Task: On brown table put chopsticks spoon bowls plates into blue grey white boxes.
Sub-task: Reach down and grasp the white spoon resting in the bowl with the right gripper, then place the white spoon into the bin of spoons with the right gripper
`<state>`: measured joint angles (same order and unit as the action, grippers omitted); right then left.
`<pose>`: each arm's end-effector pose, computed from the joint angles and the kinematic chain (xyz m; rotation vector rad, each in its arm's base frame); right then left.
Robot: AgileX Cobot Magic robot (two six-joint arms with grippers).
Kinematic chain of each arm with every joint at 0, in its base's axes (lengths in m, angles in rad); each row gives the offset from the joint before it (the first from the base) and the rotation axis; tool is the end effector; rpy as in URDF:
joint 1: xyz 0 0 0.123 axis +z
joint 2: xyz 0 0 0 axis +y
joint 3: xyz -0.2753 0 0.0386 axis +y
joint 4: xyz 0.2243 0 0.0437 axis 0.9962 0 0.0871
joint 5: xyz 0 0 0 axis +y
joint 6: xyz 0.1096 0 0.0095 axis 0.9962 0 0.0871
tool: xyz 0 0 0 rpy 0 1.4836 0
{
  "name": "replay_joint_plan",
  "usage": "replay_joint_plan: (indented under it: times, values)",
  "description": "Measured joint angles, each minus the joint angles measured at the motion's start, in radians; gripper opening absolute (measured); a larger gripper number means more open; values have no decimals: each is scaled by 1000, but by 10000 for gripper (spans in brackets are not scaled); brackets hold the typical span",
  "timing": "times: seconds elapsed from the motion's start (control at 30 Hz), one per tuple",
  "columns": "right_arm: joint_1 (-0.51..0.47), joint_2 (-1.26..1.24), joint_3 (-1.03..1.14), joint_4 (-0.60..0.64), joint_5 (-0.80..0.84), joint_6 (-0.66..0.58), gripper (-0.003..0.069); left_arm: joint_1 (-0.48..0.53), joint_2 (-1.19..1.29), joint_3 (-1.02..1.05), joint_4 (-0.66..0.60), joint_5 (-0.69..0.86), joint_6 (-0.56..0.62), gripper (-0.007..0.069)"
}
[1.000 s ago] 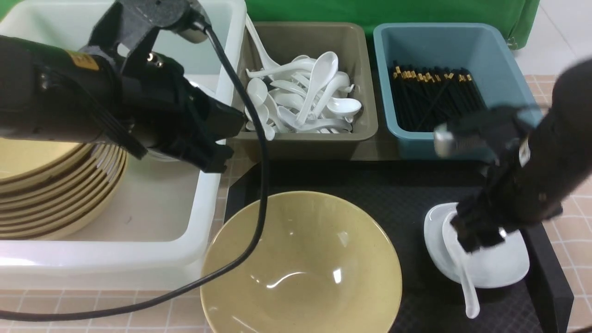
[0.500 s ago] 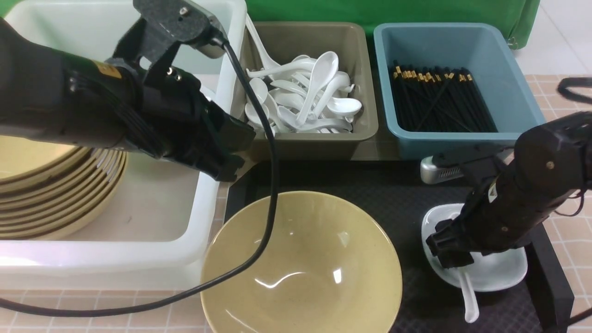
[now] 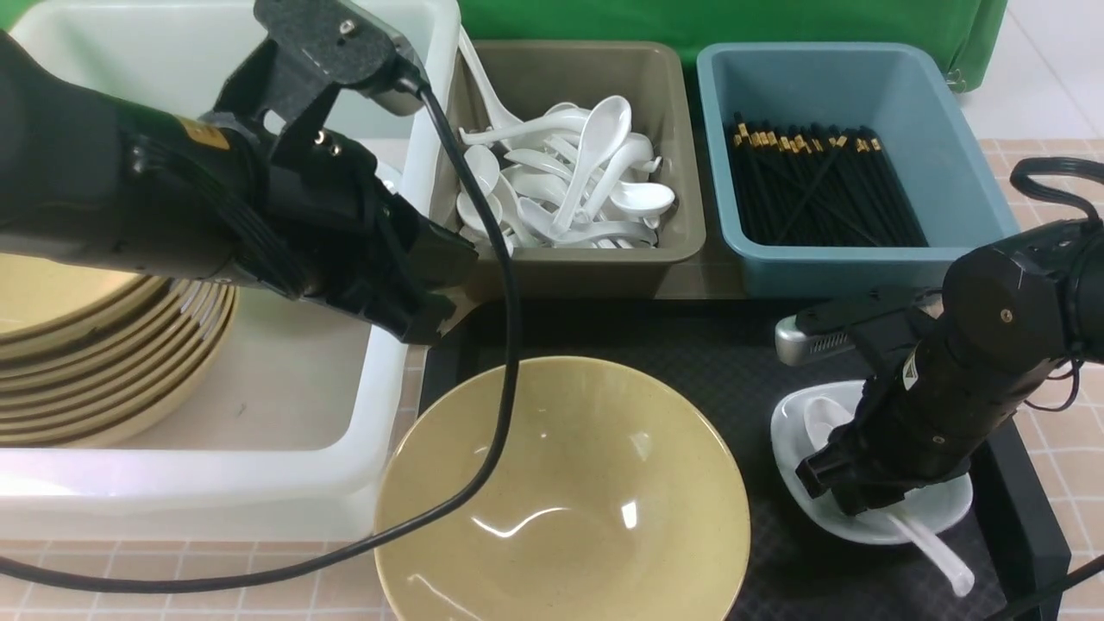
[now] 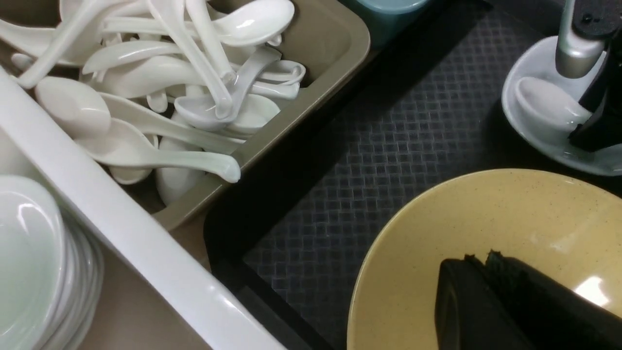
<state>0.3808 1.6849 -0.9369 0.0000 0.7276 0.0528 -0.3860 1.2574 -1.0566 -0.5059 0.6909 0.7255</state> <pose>0.2634 0.1054 0.1634 -0.4837 2.9232 0.0583 0.2258 -0.1285 0.3243 0.9449 2.0949 -0.3950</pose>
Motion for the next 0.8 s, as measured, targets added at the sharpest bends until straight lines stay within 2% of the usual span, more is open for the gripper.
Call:
replay_joint_plan:
  times: [0.2,0.37,0.43,0.63,0.73,0.8]
  values:
    - [0,-3,-41,0,52,-36,284,0,0,0,-15,-42,-23,1]
    - [0,-72,-193,0,97,-85,284,8,8,-20,-30,-124,-124,1]
    - [0,-88,-333,0,87,-131,284,46,39,-94,-26,-122,-161,1]
    - [0,23,-621,11,-86,-161,284,211,176,-374,-20,31,-181,1]
    - [0,107,-714,49,-151,-139,284,245,213,-434,-17,86,-157,1]
    - [0,220,-819,110,-215,-130,284,256,230,-463,-15,153,-101,1]
